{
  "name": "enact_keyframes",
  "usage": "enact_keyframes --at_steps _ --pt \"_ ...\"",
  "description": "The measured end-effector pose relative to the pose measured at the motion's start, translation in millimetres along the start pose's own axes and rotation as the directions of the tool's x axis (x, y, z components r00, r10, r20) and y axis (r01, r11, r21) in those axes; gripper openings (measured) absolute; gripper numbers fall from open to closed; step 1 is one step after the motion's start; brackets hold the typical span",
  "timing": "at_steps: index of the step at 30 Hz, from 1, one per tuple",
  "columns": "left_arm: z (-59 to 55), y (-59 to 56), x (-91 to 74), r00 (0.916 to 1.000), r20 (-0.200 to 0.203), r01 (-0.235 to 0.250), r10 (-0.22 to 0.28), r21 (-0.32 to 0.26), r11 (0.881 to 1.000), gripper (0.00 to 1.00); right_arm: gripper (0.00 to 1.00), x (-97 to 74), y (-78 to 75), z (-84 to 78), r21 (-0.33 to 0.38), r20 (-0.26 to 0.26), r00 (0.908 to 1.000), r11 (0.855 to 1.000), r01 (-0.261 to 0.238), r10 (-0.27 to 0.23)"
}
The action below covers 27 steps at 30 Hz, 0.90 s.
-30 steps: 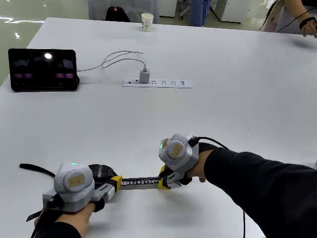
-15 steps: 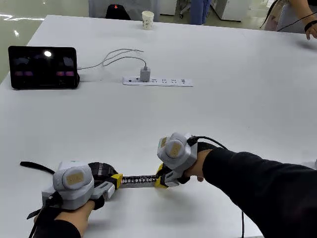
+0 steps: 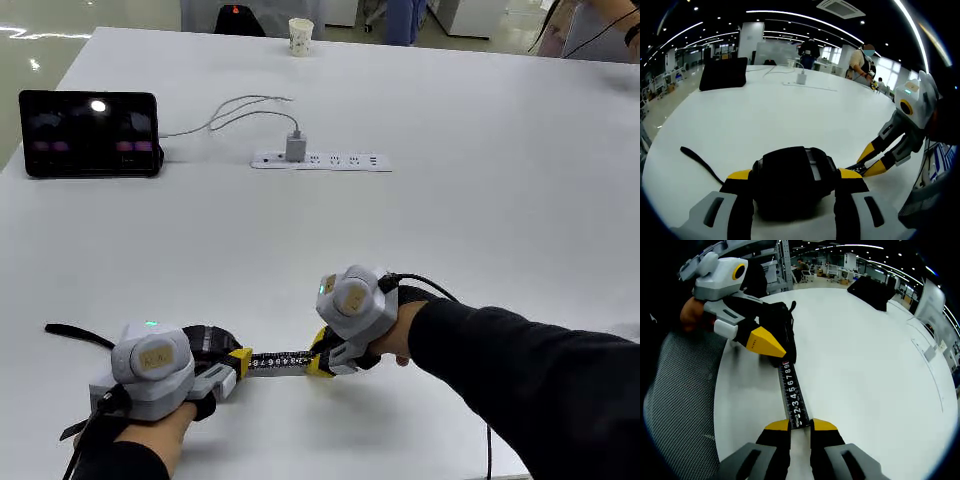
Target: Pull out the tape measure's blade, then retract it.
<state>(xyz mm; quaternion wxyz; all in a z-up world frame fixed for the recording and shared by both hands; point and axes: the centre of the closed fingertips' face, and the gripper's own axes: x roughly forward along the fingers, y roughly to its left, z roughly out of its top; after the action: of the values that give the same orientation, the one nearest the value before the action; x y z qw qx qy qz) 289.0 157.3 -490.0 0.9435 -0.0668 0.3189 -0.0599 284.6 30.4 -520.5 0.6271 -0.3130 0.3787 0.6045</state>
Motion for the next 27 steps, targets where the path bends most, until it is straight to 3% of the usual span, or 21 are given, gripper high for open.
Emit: enact_keyframes --at_steps 27 --pt "0.0 0.3 -0.4 1.0000 -0.005 0.004 -0.004 -0.009 1.000 0.60 0.11 10.9 2.8 19.1 -0.002 0.033 0.9995 1.000 0.004 -0.004"
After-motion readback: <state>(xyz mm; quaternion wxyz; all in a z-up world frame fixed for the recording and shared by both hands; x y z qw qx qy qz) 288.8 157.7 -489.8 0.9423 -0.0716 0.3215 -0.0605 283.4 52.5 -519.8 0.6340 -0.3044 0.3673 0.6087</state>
